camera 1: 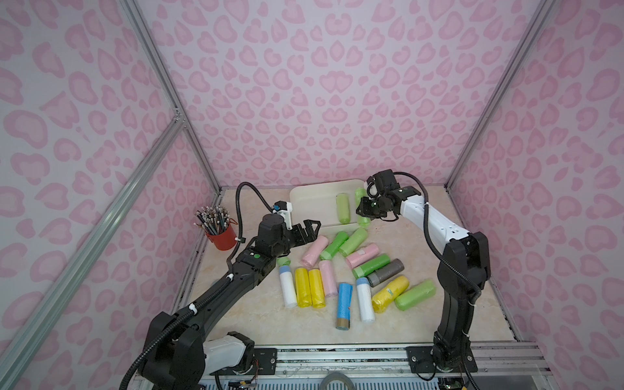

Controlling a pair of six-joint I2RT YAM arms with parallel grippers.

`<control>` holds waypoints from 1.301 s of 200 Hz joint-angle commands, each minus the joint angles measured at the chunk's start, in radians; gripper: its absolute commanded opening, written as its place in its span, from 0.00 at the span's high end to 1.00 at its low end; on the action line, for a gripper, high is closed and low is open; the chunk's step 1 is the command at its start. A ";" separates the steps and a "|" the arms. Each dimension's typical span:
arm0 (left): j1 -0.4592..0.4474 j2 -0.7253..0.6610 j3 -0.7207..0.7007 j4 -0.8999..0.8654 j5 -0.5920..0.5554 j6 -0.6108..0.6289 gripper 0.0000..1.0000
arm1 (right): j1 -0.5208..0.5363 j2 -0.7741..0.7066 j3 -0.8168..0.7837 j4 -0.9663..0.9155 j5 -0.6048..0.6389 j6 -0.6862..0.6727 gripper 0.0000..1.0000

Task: Put the roll of trash bags into the storage box
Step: Place the roll of trash bags in the storage box.

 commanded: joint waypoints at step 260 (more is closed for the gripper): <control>0.001 -0.001 0.059 -0.085 -0.139 0.053 0.00 | -0.002 0.443 0.440 -0.127 0.148 -0.057 0.41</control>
